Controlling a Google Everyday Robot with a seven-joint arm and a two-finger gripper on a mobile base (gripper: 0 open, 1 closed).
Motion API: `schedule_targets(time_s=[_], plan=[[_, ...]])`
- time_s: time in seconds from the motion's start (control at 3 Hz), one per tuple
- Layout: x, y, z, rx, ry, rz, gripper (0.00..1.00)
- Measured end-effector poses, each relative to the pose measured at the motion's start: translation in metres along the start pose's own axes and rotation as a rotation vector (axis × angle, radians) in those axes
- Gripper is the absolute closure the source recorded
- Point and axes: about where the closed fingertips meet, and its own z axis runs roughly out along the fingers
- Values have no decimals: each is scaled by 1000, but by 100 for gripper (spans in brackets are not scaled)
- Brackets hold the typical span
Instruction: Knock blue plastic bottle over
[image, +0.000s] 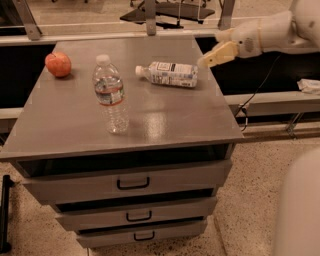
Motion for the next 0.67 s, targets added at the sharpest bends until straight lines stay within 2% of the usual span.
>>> schedule_targets(time_s=[0.33,0.67], plan=[[-23,-14,-52,121,-196,-56,0],[-28,-17,-64,157,-244,-81,0]])
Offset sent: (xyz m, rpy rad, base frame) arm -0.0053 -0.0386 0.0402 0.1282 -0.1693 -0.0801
